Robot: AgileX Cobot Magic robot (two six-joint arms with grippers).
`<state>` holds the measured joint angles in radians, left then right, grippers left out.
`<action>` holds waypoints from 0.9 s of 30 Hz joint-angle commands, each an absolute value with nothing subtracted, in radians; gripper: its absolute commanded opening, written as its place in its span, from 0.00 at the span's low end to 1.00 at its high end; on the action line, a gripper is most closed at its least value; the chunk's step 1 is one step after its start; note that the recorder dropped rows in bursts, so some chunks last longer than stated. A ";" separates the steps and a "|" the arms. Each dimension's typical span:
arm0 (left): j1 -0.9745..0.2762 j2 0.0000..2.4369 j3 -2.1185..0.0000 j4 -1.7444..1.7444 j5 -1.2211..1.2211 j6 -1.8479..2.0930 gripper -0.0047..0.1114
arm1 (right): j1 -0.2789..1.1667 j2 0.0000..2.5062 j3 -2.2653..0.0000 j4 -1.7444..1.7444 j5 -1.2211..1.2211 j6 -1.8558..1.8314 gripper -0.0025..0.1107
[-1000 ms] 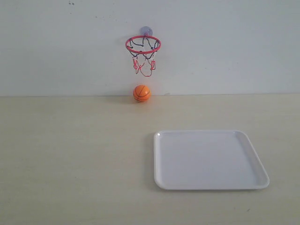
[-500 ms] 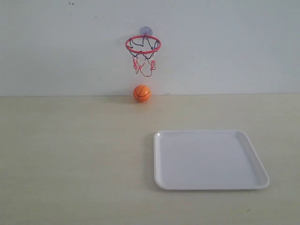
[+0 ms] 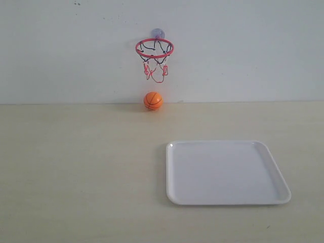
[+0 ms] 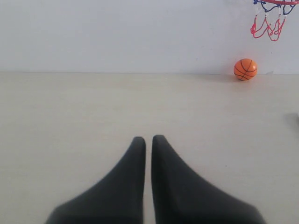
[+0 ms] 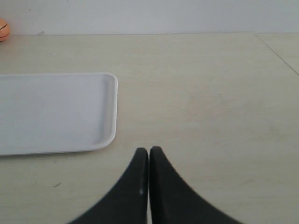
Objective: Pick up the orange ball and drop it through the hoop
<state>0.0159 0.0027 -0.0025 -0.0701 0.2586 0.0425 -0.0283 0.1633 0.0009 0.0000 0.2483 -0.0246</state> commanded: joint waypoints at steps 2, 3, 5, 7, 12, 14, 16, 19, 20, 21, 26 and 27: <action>0.019 0.000 0.000 -0.079 0.255 0.047 0.08 | 0.011 0.080 0.000 0.017 0.293 -0.030 0.02; 0.019 0.000 0.000 -0.079 0.255 0.047 0.08 | 0.027 0.049 0.000 0.017 0.310 -0.030 0.02; 0.019 0.000 0.000 -0.079 0.255 0.047 0.08 | 0.074 0.000 0.000 0.017 0.341 -0.029 0.02; 0.019 0.000 0.000 -0.079 0.256 0.047 0.08 | 0.111 0.000 0.000 0.017 0.336 -0.026 0.02; 0.019 0.000 0.000 -0.079 0.254 0.047 0.08 | 0.174 0.000 0.000 0.017 0.343 -0.029 0.02; 0.019 0.000 0.000 -0.079 0.254 0.047 0.08 | 0.174 0.000 0.000 0.017 0.343 -0.029 0.02; 0.019 0.000 0.000 -0.079 0.254 0.047 0.08 | 0.174 0.000 0.000 0.017 0.343 -0.029 0.02; 0.019 0.000 0.000 -0.079 0.254 0.047 0.08 | 0.169 0.000 0.000 0.017 0.343 -0.029 0.02; 0.019 0.000 0.000 -0.079 0.254 0.047 0.08 | 0.169 0.000 0.000 0.017 0.343 -0.029 0.02; 0.019 0.000 0.000 -0.079 0.254 0.047 0.08 | 0.169 0.000 0.000 0.017 0.343 -0.029 0.02; 0.019 0.000 0.000 -0.079 0.254 0.047 0.08 | 0.169 0.000 0.000 0.017 0.343 -0.029 0.02; 0.019 0.000 0.000 -0.079 0.254 0.047 0.08 | 0.169 0.000 0.000 0.017 0.343 -0.029 0.02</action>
<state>0.0159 0.0027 -0.0025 -0.0701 0.2586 0.0425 0.1701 0.0051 0.0009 0.0177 0.3457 -0.0246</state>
